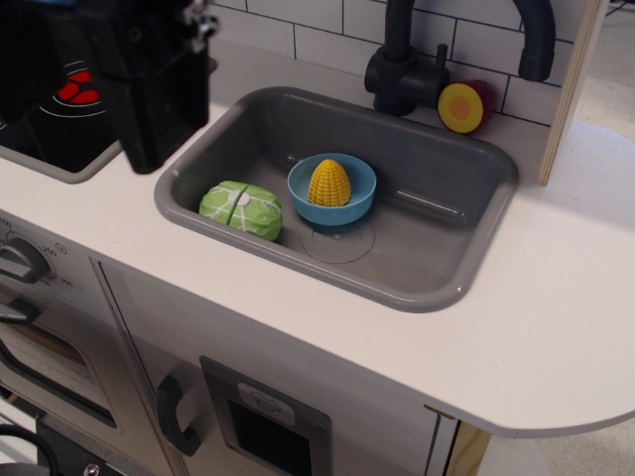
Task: Take corn out of bowl sink
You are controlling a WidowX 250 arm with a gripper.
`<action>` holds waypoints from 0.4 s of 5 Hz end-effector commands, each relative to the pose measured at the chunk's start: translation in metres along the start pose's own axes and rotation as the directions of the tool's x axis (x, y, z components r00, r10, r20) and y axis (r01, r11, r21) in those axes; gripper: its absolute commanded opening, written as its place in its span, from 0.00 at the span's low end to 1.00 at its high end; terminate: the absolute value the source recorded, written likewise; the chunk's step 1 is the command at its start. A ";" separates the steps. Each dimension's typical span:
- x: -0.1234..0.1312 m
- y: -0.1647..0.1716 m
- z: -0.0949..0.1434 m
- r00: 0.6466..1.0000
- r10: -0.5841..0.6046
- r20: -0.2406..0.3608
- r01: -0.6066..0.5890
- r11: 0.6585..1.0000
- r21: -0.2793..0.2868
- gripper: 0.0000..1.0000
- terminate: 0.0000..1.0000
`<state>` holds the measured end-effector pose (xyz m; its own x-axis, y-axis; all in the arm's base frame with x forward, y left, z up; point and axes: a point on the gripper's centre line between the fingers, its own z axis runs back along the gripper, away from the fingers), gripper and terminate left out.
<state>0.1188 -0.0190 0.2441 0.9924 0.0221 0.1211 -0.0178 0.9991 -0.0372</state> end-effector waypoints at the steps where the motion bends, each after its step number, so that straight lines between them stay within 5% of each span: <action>1: 0.000 0.000 0.000 1.000 0.000 0.000 0.000 1.000 0.000 1.00 0.00; 2: 0.036 -0.008 -0.040 0.996 0.084 -0.014 -0.083 0.996 0.045 1.00 0.00</action>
<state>0.1614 -0.0279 0.2015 0.9897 0.1193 0.0795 -0.1201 0.9927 0.0059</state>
